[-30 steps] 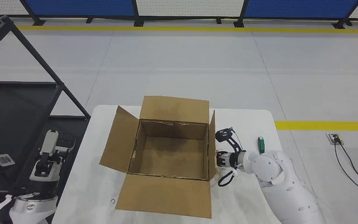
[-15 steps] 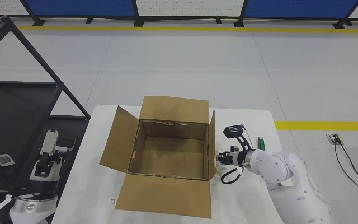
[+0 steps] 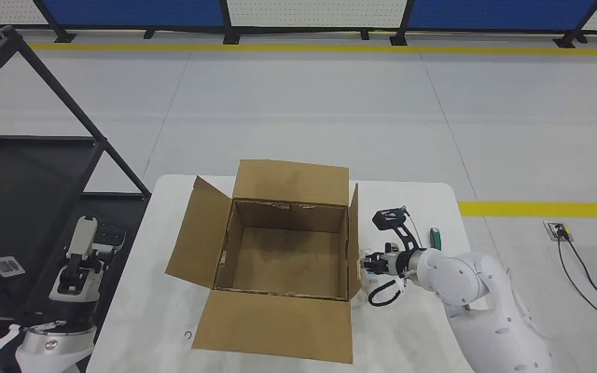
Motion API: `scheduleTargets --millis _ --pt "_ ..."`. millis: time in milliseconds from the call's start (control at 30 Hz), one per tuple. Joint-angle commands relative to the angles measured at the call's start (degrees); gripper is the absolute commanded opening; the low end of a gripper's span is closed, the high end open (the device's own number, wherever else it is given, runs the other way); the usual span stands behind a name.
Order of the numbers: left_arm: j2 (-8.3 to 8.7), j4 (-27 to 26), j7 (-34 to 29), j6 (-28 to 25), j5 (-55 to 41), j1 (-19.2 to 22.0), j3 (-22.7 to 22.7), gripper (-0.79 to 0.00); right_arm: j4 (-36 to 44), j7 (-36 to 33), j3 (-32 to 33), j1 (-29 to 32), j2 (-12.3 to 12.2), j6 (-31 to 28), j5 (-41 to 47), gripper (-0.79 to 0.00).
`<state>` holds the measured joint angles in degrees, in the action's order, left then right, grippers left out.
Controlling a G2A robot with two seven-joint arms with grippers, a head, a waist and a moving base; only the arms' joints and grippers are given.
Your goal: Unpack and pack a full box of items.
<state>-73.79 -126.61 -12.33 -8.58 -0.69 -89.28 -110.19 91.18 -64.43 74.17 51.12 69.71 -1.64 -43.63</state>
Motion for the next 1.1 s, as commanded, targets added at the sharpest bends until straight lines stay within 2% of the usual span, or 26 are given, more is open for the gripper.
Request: scheduleTargets --millis 0,133,433,933,1067 --pt "0.00 0.00 0.00 0.00 0.00 0.00 0.00 0.000 0.01 0.00 0.00 0.00 0.00 0.01 0.00 0.000" --pt "0.00 0.00 0.00 0.00 0.00 0.00 0.00 0.000 -1.78 0.30 0.01 -1.20 -0.12 0.95 -1.71 0.000" --pt "0.00 0.00 0.00 0.00 0.00 0.00 0.00 0.000 -8.30 -7.23 -2.83 -7.85 -0.10 3.18 -3.95 0.000" --pt "0.00 0.00 0.00 0.00 0.00 0.00 0.00 0.000 -9.09 -8.81 -2.10 -7.80 -0.35 4.67 -2.60 0.000" --pt "0.00 0.00 0.00 0.00 0.00 0.00 0.00 0.000 -8.04 -6.53 -2.06 -7.02 -0.54 4.50 -3.96 0.000"
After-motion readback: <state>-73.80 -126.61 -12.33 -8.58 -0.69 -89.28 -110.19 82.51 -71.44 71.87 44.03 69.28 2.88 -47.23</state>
